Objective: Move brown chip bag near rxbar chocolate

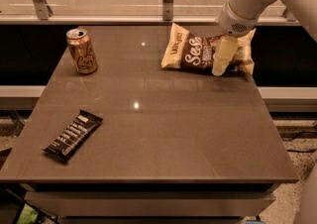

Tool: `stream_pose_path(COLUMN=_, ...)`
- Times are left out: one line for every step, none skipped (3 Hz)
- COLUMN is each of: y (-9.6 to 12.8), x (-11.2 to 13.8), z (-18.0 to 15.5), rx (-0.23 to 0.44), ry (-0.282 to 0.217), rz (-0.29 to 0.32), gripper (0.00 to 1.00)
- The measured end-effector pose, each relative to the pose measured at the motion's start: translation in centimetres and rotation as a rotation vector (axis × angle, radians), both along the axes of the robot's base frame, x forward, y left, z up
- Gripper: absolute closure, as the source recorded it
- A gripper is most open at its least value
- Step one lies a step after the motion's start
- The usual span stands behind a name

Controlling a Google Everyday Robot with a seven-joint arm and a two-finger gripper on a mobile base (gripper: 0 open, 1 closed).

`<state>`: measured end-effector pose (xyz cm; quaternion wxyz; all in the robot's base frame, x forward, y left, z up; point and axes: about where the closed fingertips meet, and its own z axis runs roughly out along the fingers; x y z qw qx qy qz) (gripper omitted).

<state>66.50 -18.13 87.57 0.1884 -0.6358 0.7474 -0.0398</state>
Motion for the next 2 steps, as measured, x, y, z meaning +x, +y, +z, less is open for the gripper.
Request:
stream_pose_path(y=0.1, x=0.5, z=-1.5, rx=-0.048, ry=0.016, rz=-0.018, gripper=0.0)
stream_pose_path(y=-0.1, x=1.0, z=-2.9, rx=-0.098, ry=0.033, rz=-0.045, gripper=0.0)
